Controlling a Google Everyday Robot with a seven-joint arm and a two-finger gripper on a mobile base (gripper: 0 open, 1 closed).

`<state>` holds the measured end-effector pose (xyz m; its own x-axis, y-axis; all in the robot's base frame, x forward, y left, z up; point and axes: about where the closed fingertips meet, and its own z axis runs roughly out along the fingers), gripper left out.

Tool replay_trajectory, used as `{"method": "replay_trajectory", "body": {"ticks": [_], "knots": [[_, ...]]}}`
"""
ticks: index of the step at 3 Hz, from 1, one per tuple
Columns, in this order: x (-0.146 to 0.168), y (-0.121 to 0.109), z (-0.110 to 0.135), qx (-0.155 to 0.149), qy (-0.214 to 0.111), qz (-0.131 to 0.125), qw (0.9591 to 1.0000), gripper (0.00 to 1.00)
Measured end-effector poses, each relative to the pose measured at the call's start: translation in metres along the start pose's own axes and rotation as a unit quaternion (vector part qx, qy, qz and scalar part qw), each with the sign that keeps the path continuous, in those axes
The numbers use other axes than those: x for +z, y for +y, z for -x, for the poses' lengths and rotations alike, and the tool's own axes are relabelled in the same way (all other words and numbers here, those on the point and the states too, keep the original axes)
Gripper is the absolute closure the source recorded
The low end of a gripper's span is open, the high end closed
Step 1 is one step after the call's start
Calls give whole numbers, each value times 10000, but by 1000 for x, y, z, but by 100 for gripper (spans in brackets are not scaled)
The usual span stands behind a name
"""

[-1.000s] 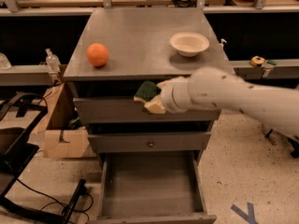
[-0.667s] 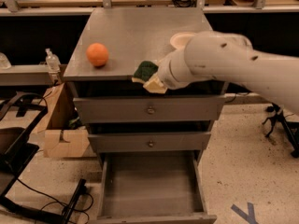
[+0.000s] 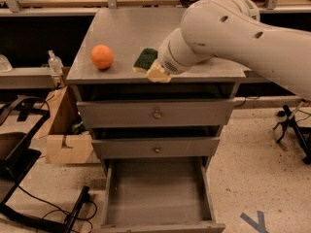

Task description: Pick sponge from bottom drawer and place on counter

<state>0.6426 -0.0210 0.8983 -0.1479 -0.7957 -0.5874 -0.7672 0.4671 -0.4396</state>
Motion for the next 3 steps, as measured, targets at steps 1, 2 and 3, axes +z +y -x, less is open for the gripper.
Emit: {"method": "replay_trajectory", "body": {"ticks": [1, 2, 3], "knots": [[7, -13, 4, -42, 18, 75, 10000, 100], [36, -37, 2, -298, 283, 363, 9985, 100], [80, -52, -18, -511, 702, 954, 9916, 100]]}}
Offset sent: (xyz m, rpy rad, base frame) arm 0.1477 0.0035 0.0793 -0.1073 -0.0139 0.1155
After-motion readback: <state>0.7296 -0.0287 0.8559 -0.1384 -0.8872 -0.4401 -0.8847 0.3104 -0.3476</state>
